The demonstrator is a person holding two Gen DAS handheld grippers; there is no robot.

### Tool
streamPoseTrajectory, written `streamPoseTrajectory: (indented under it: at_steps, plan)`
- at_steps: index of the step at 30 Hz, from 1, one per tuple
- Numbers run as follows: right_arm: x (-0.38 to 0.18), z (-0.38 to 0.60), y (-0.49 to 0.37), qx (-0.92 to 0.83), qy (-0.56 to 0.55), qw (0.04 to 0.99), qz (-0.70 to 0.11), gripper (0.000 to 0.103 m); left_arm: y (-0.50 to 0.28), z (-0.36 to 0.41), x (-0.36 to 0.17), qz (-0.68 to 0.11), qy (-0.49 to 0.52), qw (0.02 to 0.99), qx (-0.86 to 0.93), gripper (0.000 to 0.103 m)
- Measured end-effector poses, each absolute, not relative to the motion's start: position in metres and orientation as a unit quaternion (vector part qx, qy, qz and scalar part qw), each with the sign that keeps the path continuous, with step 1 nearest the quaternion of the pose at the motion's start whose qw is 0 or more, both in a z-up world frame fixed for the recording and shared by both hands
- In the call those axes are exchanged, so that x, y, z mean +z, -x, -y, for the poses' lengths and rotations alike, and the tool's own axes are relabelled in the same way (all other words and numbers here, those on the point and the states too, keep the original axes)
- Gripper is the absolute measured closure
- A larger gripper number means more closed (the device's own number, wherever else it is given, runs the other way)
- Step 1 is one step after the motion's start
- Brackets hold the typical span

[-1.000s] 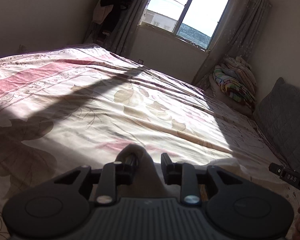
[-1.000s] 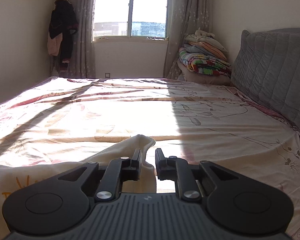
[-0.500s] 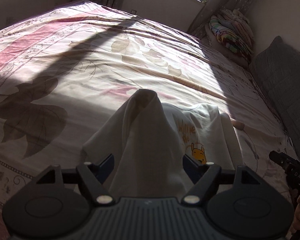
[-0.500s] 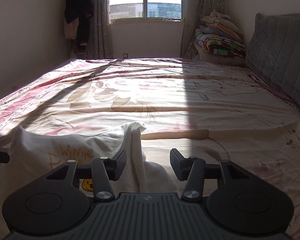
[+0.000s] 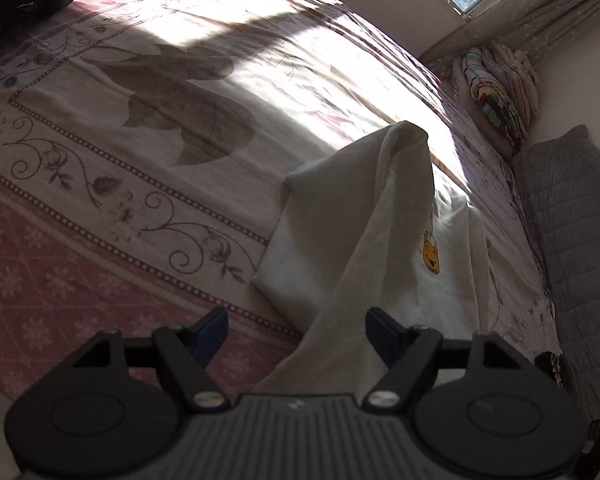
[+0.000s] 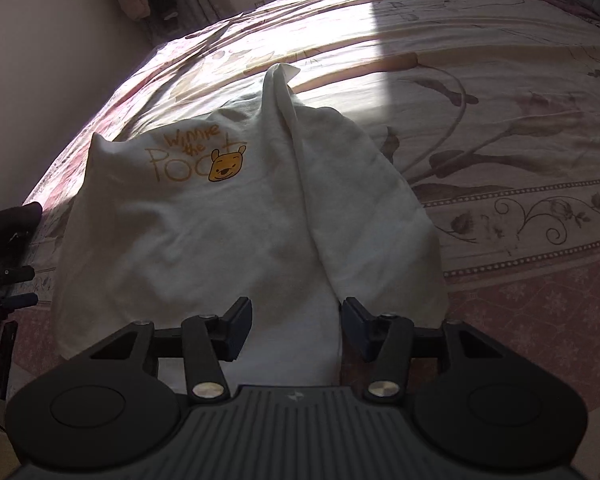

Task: Fold clothes
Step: 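Lower the sweatshirt onto the bed and open both grippers, then grasp the sweatshirt hem with the right gripper and pull it straight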

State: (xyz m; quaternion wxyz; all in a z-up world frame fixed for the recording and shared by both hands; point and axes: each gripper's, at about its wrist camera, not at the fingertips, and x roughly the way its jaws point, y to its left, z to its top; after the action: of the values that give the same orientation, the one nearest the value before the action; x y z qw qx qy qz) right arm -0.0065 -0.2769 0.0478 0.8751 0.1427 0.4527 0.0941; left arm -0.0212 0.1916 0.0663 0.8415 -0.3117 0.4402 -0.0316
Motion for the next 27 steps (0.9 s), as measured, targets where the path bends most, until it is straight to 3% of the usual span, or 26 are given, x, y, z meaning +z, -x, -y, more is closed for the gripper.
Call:
streamPoseTrajectory:
  at_steps: [4, 8, 15, 23, 24, 26, 27]
  plan:
    - [0.028, 0.274, 0.022, 0.086, -0.162, 0.865, -0.468, 0.054, 0.051, -0.194, 0.065, -0.431, 0.318, 0.844, -0.011, 0.026]
    - [0.03, 0.27, 0.038, 0.096, -0.155, 0.874, -0.449, 0.054, 0.079, -0.182, 0.064, -0.4, 0.248, 0.882, -0.015, 0.026]
    - [0.032, 0.259, 0.069, 0.118, -0.033, 0.907, -0.403, 0.054, 0.097, -0.135, 0.034, -0.407, 0.054, 0.911, -0.045, 0.026]
    - [0.022, 0.243, 0.079, 0.102, 0.092, 0.923, -0.359, 0.056, 0.089, -0.11, 0.026, -0.416, 0.004, 0.908, -0.043, 0.026]
    - [0.021, 0.24, 0.077, 0.099, 0.098, 0.925, -0.353, 0.058, 0.087, -0.109, 0.024, -0.419, 0.003, 0.907, -0.038, 0.026]
    - [0.017, 0.234, 0.071, 0.096, 0.113, 0.928, -0.341, 0.073, 0.084, -0.103, 0.024, -0.417, -0.004, 0.908, -0.033, 0.026]
    - [0.017, 0.231, 0.068, 0.091, 0.12, 0.928, -0.341, 0.094, 0.083, -0.101, 0.023, -0.416, -0.007, 0.909, -0.031, 0.026]
